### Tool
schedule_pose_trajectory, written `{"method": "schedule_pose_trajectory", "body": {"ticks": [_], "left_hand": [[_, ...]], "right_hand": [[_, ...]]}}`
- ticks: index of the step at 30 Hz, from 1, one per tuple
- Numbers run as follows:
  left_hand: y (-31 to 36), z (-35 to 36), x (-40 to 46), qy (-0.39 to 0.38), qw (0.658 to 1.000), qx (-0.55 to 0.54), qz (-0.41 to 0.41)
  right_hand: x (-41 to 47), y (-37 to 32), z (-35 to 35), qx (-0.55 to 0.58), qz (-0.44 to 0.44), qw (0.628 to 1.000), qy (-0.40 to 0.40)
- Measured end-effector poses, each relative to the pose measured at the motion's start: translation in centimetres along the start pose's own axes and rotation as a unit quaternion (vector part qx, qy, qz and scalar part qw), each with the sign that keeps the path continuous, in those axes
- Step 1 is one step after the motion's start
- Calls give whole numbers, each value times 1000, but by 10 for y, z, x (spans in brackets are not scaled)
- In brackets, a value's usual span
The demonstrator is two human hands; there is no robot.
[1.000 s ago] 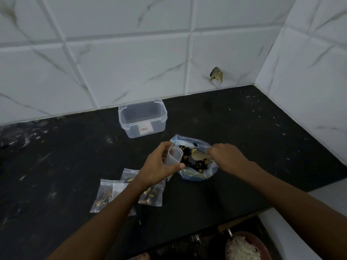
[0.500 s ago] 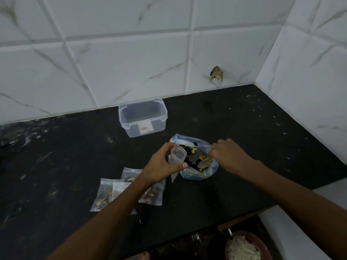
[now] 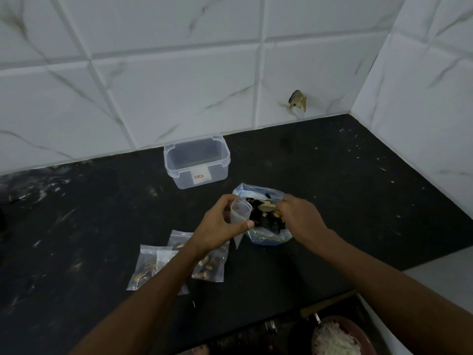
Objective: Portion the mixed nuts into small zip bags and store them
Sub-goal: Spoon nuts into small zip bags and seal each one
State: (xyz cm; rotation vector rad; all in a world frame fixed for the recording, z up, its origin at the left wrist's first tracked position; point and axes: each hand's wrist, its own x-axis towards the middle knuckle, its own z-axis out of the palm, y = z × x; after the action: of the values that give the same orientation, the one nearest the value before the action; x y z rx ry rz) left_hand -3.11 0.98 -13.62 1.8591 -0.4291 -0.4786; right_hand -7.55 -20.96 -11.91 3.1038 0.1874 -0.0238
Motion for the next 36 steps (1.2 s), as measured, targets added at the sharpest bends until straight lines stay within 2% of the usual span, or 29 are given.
{"method": "schedule_pose_trajectory", "body": {"ticks": [4,9,13,16,19,22,29,33,36], "left_hand": [[-3,-8,1,11,1000,-6,-3],[-6,-2,2,-10,999,-46,-17],[-8,-4,2,-4,996,-83,-27],[-7,-4,1,-6,994,-105,-30],[-7,-1,1,-11,993,-115,-31],[-6,2,0,-13,992,-122,-32],[-8,4,0,-12,993,-108,-37],[-6,5,0,-11,994,-100,-32],[-3,6,-1,-13,995,-94,-25]], "right_hand": [[7,-5,3,24,59,998,0],[9,-24,18,73,31,997,-1],[2,-10,8,58,80,995,6],[1,-9,6,39,103,994,-18],[7,-18,15,86,121,989,-29],[16,-28,26,185,151,971,-22],[30,-19,28,292,164,937,-99],[35,-16,26,331,191,914,-135],[46,-23,32,319,231,911,-123]]}}
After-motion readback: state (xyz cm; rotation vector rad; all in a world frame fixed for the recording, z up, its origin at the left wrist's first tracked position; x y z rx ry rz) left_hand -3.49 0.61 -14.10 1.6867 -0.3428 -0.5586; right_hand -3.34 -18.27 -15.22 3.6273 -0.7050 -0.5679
